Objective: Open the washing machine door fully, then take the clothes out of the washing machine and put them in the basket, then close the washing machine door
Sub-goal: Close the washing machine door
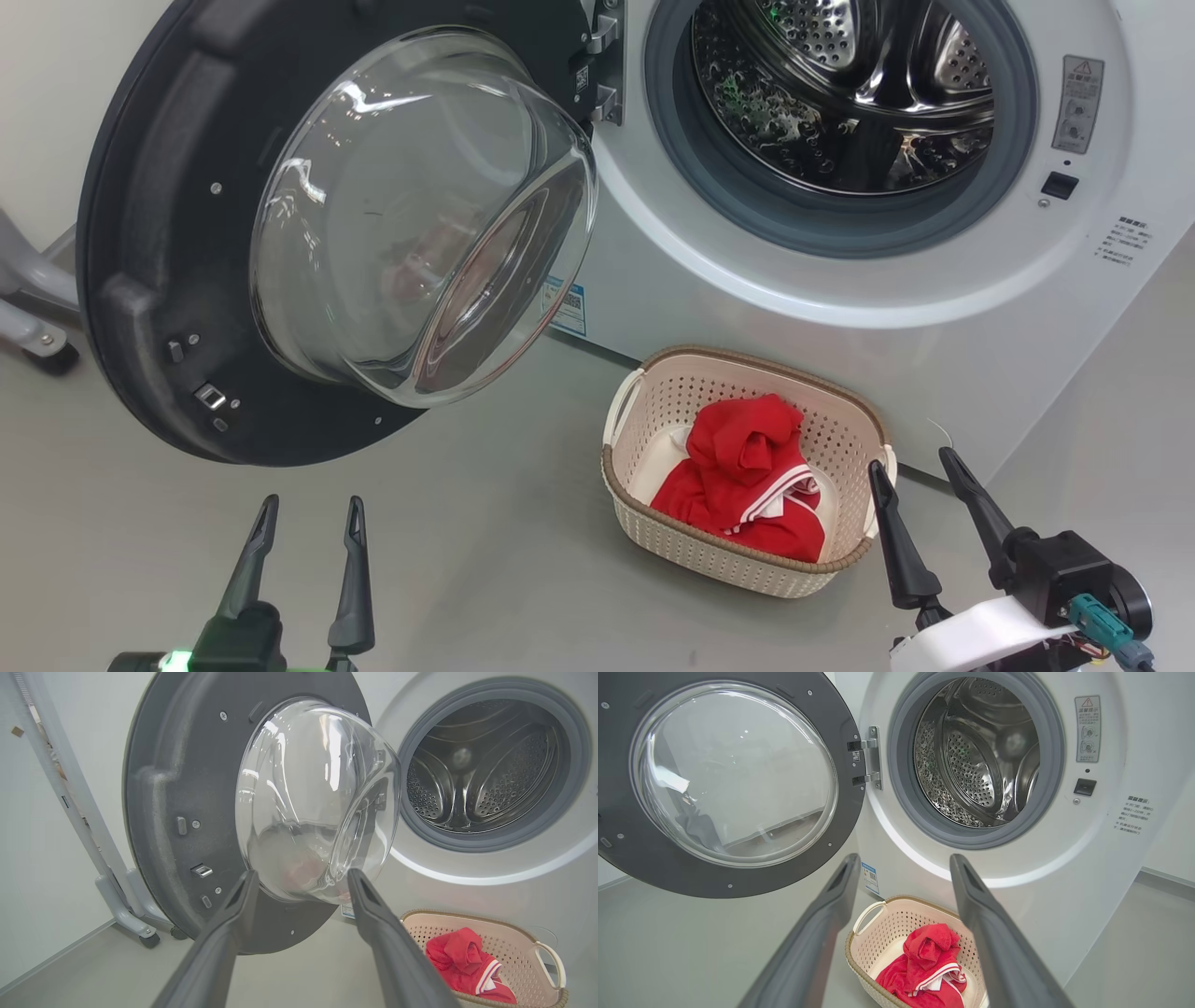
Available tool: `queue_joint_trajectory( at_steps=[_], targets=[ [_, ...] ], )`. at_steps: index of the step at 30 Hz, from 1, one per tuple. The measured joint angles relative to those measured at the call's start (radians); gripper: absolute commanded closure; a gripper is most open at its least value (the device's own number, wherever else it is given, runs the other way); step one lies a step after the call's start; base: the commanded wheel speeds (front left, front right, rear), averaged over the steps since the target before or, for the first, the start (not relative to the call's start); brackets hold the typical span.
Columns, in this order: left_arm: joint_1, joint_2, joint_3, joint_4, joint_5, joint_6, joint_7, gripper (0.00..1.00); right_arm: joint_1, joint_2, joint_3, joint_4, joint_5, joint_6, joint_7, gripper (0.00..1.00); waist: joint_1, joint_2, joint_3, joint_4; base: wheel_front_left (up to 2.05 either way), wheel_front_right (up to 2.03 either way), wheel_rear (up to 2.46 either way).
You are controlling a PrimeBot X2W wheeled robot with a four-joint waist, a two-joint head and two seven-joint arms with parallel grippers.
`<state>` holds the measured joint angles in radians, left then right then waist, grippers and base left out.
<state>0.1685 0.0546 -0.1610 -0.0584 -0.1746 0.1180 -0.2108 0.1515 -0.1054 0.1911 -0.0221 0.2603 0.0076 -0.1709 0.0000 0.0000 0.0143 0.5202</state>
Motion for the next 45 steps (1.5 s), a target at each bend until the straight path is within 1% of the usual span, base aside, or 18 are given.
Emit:
queue_joint_trajectory(
  at_steps=[1,2,3,4,5,6,12,16,19,22,25,26,33,35,38,41,43,45],
  targets=[
    [0.0,0.0,0.0,0.0,0.0,0.0,0.0,0.0,0.0,0.0,0.0,0.0,0.0,0.0,0.0,0.0,0.0,0.0,0.001,0.001,0.0,0.0,0.0],
    [0.0,0.0,-0.001,0.0,0.0,0.0,0.0,0.15,0.0,0.0,0.0,0.0,0.0,0.0,0.0,0.0,0.0,0.0,0.001,0.001,0.0,0.0,0.0],
    [0.0,0.0,-0.001,-0.001,0.0,0.0,0.0,0.15,0.0,0.0,0.0,0.0,0.0,0.0,0.0,0.0,0.0,0.0,0.001,0.001,0.0,0.0,0.0],
    [0.0,0.0,-0.001,-0.001,-0.001,0.0,0.0,0.3,0.0,0.0,0.0,0.0,0.0,0.0,0.0,0.0,0.0,0.0,0.002,0.002,0.0,0.0,0.0],
    [0.0,0.0,-0.003,0.0,-0.007,0.0,0.005,0.7,0.0,0.0,0.0,0.0,0.0,0.0,0.003,0.0,0.0,0.0,0.002,0.002,0.0,0.0,0.0],
    [0.0,0.0,-0.005,0.001,-0.015,0.0,0.009,1.0,0.0,0.0,0.0,0.0,0.0,0.0,0.007,0.0,0.0,0.0,0.003,0.002,0.0,0.0,0.0],
    [0.0,0.0,-0.015,0.0,-0.042,-0.001,0.007,1.0,-0.001,-0.002,0.0,-0.002,0.0,0.0,0.007,0.0,0.0,0.0,0.006,0.003,0.0,0.0,0.0],
    [0.0,-0.001,-0.033,-0.017,-0.068,-0.027,0.006,1.0,-0.002,-0.005,-0.001,-0.002,0.0,0.0,0.007,0.0,0.0,0.0,0.008,0.003,0.0,0.0,0.0],
    [0.0,-0.001,-0.037,-0.045,-0.132,-0.058,0.002,1.0,-0.004,-0.007,-0.001,-0.003,-0.003,0.0,0.008,0.0,0.0,0.0,0.008,0.003,0.0,0.0,0.0],
    [-0.002,-0.003,-0.04,-0.09,-0.299,-0.111,-0.007,1.0,-0.005,-0.01,-0.002,-0.004,-0.007,0.0,0.008,0.0,0.0,0.0,0.009,0.003,0.0,0.0,0.0],
    [-0.005,-0.003,-0.057,-0.155,-0.552,-0.147,-0.018,1.0,-0.005,-0.012,-0.003,-0.005,-0.008,0.0,0.009,0.0,0.0,0.0,0.011,0.003,0.0,0.0,0.0],
    [-0.005,-0.003,-0.057,-0.155,-0.552,-0.147,-0.018,1.0,-0.005,-0.012,-0.003,-0.005,-0.008,0.0,0.009,0.0,0.0,0.0,0.011,0.003,0.0,0.0,0.0],
    [-0.004,-0.004,-0.123,-0.322,-0.848,-0.198,-0.046,1.0,-0.006,-0.018,-0.007,-0.01,-0.008,0.0,0.017,0.0,0.0,0.0,0.015,0.004,0.0,0.0,0.0],
    [-0.004,-0.004,-0.12,-0.366,-0.929,-0.204,-0.046,1.0,-0.007,-0.02,-0.008,-0.011,-0.008,0.0,0.017,0.0,0.0,0.0,0.016,0.004,0.0,0.0,0.0],
    [-0.026,-0.004,-0.054,-0.406,-1.051,-0.214,-0.046,1.0,-0.01,-0.02,-0.009,-0.014,-0.008,0.0,0.017,0.0,0.0,0.0,0.016,0.003,0.0,0.0,0.0],
    [-0.105,-0.006,0.067,-0.43,-1.164,-0.221,-0.046,1.0,-0.012,-0.021,-0.012,-0.016,-0.008,-0.002,0.018,0.0,0.0,0.0,0.017,0.004,0.0,0.0,0.0],
    [-0.156,-0.007,0.15,-0.431,-1.154,-0.221,-0.046,1.0,-0.012,-0.021,-0.013,-0.019,-0.008,-0.002,0.021,0.0,0.0,0.0,0.018,0.005,0.0,0.0,0.0],
    [-0.187,-0.008,0.209,-0.425,-1.162,-0.22,-0.046,1.0,-0.013,-0.021,-0.012,-0.022,-0.008,-0.002,0.026,0.0,0.0,0.0,0.02,0.005,0.0,0.0,0.0]
  ],
)
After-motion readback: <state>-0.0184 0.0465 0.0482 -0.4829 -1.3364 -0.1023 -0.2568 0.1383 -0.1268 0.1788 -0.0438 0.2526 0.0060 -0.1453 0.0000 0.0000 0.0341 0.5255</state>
